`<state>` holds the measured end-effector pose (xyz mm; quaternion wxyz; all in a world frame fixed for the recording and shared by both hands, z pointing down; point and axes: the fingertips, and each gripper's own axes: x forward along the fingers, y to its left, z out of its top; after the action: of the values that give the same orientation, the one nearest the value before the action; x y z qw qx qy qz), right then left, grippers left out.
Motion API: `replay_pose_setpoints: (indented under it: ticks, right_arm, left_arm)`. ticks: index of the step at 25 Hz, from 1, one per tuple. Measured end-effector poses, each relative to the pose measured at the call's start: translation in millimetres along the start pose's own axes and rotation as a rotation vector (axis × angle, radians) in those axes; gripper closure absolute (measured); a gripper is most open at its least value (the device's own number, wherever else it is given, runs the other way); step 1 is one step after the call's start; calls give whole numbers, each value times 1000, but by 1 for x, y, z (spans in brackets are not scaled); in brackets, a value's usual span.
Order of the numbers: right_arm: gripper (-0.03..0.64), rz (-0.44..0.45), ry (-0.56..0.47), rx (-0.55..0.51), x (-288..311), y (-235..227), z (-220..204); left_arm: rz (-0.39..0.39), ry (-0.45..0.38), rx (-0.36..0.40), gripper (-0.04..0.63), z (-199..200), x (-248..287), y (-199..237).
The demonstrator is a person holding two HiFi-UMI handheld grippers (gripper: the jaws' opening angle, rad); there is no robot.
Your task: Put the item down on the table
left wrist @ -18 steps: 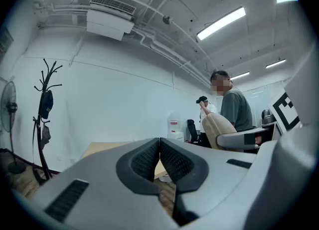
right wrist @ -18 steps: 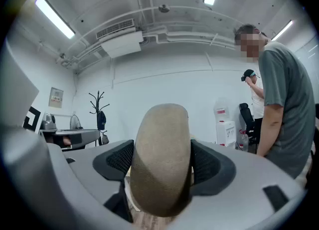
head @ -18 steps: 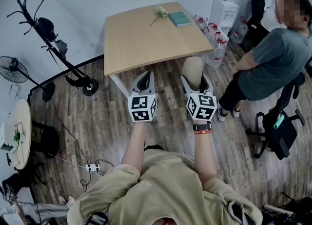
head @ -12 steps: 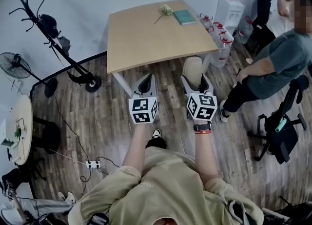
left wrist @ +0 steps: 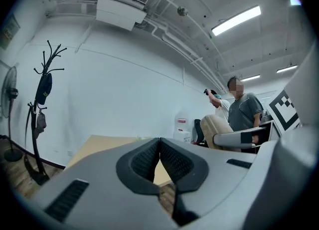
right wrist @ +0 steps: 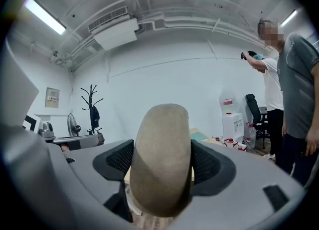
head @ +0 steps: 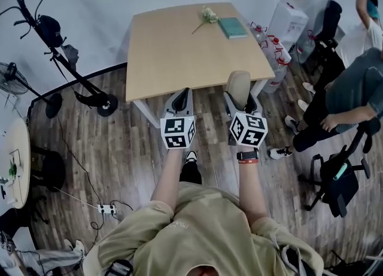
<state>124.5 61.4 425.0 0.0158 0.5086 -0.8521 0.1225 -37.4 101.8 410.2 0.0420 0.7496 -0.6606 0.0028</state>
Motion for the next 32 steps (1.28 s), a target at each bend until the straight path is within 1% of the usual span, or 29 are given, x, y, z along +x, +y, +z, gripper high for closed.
replay_pose_setpoints:
  ticks: [5, 10, 16, 21, 26, 29, 32]
  right_arm:
    - [247, -9, 25, 15, 78, -5, 22]
    - [247, -13, 60, 24, 140, -4, 19]
    - [247, -21, 91, 37, 199, -8, 17]
    - [247, -20, 106, 33, 248, -1, 16]
    - [247, -43, 99, 37, 284, 0, 22]
    - [247, -50, 104, 36, 301, -2, 23]
    - [247, -62, 115, 40, 313, -12, 20]
  left_arm:
    - [-28, 15, 4, 571, 17, 75, 33]
    - [-43, 62, -4, 571, 8, 131, 65]
    - [-73, 92, -11, 571, 1, 183, 90]
    - [-92, 94, -18, 571, 0, 223, 122]
    - [-120, 90, -19, 571, 3, 259, 146]
    - [-135, 103, -29, 571, -1, 277, 153]
    - [-158, 122, -27, 571, -10, 292, 149]
